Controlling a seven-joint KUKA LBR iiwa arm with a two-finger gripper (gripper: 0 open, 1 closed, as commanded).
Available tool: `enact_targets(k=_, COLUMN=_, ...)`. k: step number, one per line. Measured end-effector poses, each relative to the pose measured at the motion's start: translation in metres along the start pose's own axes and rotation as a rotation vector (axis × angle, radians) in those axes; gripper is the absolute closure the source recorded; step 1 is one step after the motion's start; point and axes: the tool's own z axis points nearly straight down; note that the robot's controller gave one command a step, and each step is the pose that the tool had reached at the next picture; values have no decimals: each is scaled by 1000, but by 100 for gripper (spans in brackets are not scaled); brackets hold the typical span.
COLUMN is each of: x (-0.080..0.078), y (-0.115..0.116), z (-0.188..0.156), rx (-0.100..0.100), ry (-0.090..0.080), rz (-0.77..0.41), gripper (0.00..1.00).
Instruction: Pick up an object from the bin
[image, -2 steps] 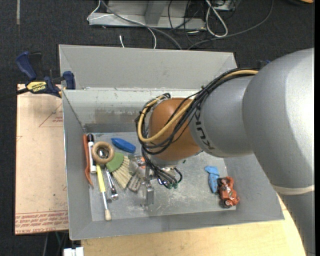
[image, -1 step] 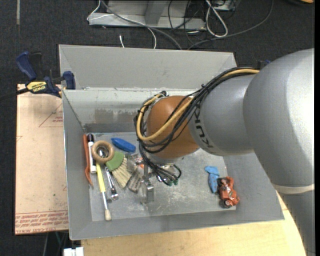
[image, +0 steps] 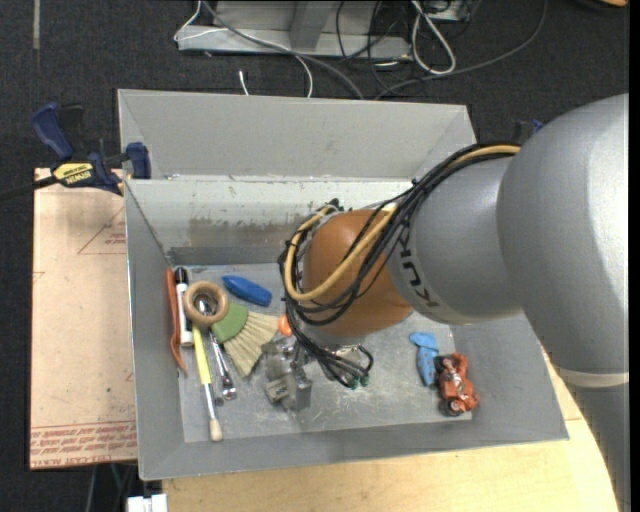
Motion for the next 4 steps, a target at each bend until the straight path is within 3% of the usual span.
enact_targets(k=1, x=0, y=0, z=0, rx=0, ry=0, rz=0, gripper=100)
enact_targets(k=4, x=0, y=1, z=-53, rx=-1, ry=-1, rz=2, gripper=100)
